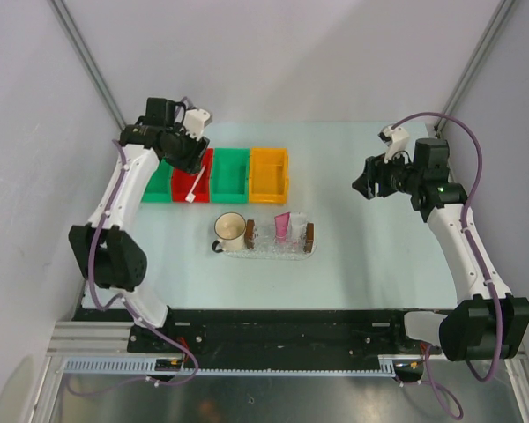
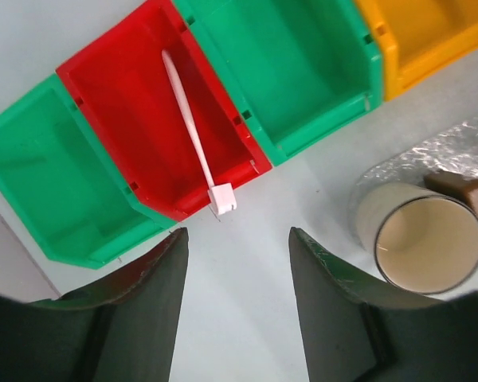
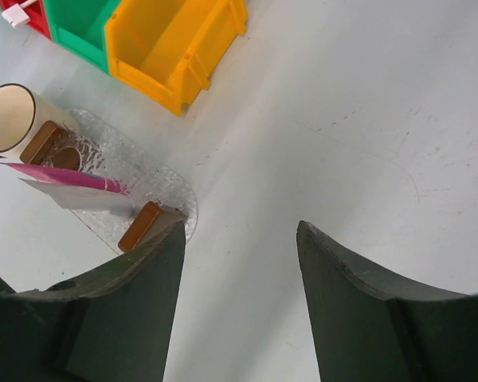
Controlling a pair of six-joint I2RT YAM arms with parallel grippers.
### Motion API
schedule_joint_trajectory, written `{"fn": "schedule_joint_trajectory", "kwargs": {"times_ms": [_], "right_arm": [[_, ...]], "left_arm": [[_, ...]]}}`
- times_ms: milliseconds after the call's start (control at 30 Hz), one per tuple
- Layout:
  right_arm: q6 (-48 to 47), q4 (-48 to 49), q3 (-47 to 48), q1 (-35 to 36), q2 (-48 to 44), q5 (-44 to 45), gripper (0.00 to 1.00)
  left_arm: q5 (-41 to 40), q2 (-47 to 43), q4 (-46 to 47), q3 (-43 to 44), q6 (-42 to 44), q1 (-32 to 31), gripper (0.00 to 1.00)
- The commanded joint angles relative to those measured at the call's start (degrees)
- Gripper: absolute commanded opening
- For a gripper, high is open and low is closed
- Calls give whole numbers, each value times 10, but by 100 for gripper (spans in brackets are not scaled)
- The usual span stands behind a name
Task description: Prepare toiletry sets of a toothbrush and toothpaste on the tray
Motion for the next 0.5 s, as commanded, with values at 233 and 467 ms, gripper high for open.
{"fn": "schedule_joint_trajectory", "kwargs": {"times_ms": [233, 467], "right_arm": [[-17, 1, -1, 1, -6, 7, 62], [-17, 2, -3, 1, -4, 6, 62]], "left_arm": [[-12, 123, 61, 17, -3, 51, 58], [-17, 182, 62, 30, 6, 57, 56]]}}
